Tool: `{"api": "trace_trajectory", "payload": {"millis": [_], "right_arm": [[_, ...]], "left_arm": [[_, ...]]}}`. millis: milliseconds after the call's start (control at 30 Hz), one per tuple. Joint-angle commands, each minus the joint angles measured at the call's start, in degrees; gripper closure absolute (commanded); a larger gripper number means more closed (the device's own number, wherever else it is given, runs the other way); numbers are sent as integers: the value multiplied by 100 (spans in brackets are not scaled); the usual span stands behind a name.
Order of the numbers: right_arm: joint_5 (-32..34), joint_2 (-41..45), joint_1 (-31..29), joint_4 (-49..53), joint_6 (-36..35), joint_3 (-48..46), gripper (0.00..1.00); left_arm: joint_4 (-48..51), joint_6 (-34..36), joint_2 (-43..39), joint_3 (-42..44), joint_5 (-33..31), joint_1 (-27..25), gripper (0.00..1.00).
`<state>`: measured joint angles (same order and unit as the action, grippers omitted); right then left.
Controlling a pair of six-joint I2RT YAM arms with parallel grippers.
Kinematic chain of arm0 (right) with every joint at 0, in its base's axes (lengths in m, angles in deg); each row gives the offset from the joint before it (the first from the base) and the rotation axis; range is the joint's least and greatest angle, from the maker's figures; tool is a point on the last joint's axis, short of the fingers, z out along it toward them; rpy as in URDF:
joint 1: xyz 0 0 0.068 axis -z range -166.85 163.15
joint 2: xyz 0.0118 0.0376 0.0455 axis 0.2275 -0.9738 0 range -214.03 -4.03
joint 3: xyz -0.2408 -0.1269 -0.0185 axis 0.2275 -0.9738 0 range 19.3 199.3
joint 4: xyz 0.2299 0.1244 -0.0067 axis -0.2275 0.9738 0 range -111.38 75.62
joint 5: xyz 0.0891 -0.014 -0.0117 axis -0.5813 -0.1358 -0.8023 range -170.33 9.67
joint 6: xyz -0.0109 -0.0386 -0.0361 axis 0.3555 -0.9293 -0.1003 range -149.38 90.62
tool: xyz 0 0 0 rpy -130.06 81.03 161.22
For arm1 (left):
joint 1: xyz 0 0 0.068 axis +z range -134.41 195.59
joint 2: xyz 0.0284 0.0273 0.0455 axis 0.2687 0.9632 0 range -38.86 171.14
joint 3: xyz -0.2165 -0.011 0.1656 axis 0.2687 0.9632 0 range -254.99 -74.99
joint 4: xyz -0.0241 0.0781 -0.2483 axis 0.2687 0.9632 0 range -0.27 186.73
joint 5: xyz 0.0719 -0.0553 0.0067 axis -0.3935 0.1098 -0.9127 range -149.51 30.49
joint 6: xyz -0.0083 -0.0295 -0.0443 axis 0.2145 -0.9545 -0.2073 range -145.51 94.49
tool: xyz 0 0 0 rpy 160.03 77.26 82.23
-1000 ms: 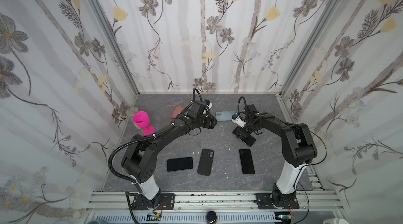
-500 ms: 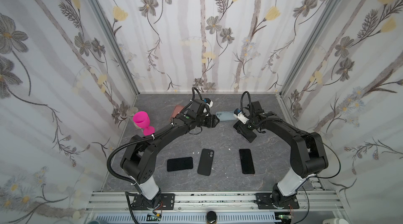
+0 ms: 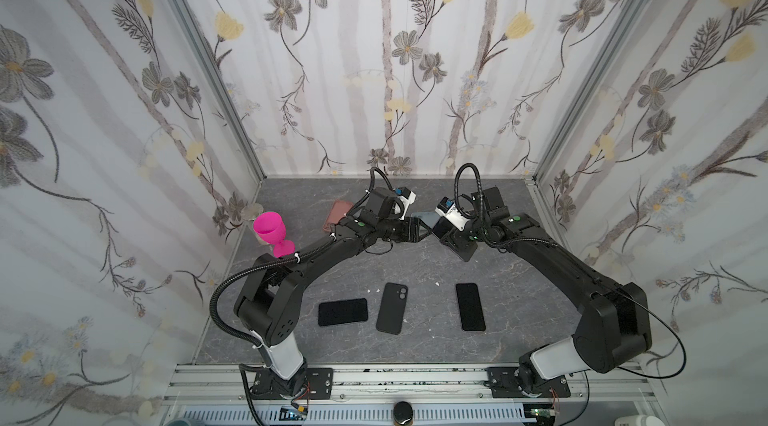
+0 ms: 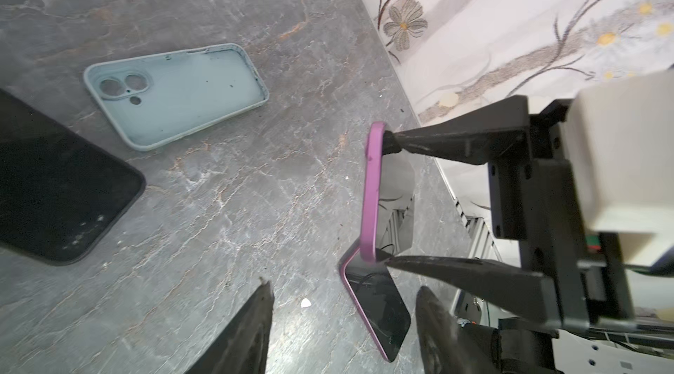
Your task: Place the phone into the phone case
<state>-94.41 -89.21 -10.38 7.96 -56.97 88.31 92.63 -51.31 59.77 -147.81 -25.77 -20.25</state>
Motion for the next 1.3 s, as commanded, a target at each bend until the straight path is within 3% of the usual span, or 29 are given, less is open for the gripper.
{"api": "trace_trajectory", "payload": {"millis": [0, 200, 367, 533, 633, 700, 867, 1067, 1167, 1267], "right_arm": [[-157, 96, -179, -198, -244, -8, 65], [-269, 167, -248, -424, -213, -128, 65], [-135, 174, -286, -497, -198, -124, 65], [-95, 254, -341, -656, -179, -221, 65], [-86, 283, -354, -702, -170, -244, 64], [-53, 288, -355, -693, -160, -237, 63], [16, 377, -371, -802, 58, -191, 53], [-61, 674, -377, -1242, 484, -122, 0], [-346, 916, -377, -1505, 686, -65, 0], [-121, 1281, -380, -2043, 1249, -101, 0]], "left_arm": [[-462, -242, 7, 108, 445, 2, 40], [-535, -336, 43, 215, 588, 1, 52], [-553, -453, 157, 189, 900, 15, 76], [-597, -600, 227, 164, 989, 23, 87], [-657, -666, 219, 178, 986, 55, 100], [-720, -756, 180, 207, 967, 88, 100], [-1058, -998, -97, 416, 838, 192, 100], [-1242, -1097, -487, 514, 649, 300, 100], [-1403, -1197, -703, 580, 573, 355, 100], [-1630, -1319, -976, 675, 507, 456, 100]]}}
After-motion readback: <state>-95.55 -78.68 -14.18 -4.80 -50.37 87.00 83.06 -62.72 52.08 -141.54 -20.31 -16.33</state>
